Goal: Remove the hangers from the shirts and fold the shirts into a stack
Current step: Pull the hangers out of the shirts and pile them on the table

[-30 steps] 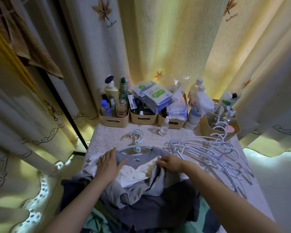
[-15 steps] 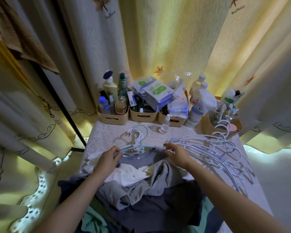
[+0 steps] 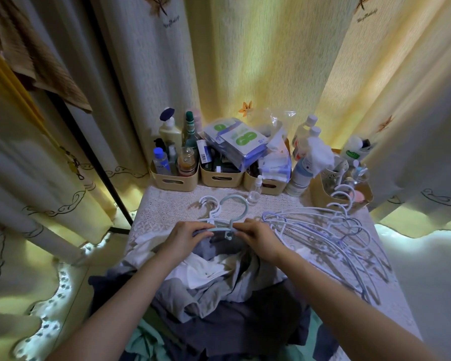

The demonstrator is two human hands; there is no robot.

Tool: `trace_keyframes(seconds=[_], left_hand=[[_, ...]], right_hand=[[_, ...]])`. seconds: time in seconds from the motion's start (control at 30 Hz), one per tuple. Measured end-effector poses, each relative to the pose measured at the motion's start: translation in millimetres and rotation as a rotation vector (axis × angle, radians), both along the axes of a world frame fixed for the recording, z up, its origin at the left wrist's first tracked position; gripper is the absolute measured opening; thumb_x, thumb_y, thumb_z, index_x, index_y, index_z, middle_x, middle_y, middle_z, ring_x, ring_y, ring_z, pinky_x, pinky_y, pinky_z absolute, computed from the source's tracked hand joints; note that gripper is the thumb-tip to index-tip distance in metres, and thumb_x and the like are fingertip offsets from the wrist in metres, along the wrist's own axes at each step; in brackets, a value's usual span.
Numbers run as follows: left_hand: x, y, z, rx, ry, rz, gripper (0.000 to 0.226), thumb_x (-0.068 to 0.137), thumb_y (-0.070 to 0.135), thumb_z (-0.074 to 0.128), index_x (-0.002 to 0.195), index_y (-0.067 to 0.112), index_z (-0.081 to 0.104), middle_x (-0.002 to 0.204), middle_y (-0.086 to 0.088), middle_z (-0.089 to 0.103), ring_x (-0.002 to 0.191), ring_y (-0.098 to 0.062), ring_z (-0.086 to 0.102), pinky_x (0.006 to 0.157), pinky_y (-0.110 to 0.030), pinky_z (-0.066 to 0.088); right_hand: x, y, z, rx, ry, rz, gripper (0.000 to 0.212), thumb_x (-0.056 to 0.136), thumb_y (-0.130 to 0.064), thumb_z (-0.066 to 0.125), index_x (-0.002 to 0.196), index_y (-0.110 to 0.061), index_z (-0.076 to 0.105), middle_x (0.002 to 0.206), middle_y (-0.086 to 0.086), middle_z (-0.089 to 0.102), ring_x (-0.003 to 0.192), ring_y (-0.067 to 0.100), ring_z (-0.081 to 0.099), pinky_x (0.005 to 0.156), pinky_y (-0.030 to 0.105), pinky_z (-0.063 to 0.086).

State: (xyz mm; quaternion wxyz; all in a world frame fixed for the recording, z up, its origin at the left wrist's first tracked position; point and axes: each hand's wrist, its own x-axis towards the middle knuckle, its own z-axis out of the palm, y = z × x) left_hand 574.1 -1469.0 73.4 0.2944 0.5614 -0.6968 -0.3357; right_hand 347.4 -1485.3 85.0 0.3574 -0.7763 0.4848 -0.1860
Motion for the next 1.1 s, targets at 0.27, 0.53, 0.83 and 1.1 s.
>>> trace_keyframes(seconds=[0.27, 0.53, 0.83, 1.1], left_hand=[[-33.6, -0.7, -0.8, 0.047, -0.024, -0.097, 0.029, 0.083, 0.018, 0.071, 0.112, 0.015, 0.066, 0.102, -0.001, 0.072, 0.096, -0.006, 0.063, 0.084, -0.016, 0.048], [-11.2, 7.3, 3.4, 0.043, 0.035, 0.078, 0.020, 0.081, 0.017, 0.073, 0.100, 0.022, 0.071, 0.090, 0.005, 0.072, 0.088, -0.010, 0.067, 0.081, -0.030, 0.053], [42.5, 11.3, 12.3, 0.031, -0.002, 0.231, 0.021, 0.084, 0.022, 0.069, 0.078, 0.042, 0.063, 0.079, 0.014, 0.069, 0.080, -0.008, 0.065, 0.076, -0.041, 0.054], [49.9, 11.1, 17.2, -0.009, 0.102, 0.293, 0.028, 0.085, 0.015, 0.069, 0.077, 0.041, 0.062, 0.078, 0.017, 0.070, 0.081, -0.004, 0.067, 0.077, -0.036, 0.053]], right_hand=[[5.7, 11.1, 2.2, -0.046, -0.001, 0.020, 0.026, 0.093, -0.017, 0.058, 0.116, -0.014, 0.068, 0.088, 0.000, 0.055, 0.082, 0.009, 0.050, 0.066, 0.002, 0.030], [-11.8, 12.2, 0.6, -0.080, 0.007, -0.104, 0.023, 0.094, -0.024, 0.058, 0.112, -0.020, 0.070, 0.078, 0.004, 0.057, 0.077, 0.019, 0.056, 0.070, 0.025, 0.037], [-52.0, 13.6, 0.8, 0.099, -0.173, -0.421, 0.016, 0.089, -0.006, 0.062, 0.099, 0.000, 0.073, 0.091, 0.010, 0.072, 0.069, 0.008, 0.062, 0.068, 0.021, 0.049], [-72.0, 17.7, -28.1, 0.377, -0.194, -0.653, 0.015, 0.089, -0.001, 0.060, 0.079, 0.001, 0.071, 0.078, 0.015, 0.067, 0.074, 0.025, 0.062, 0.085, 0.050, 0.054]])
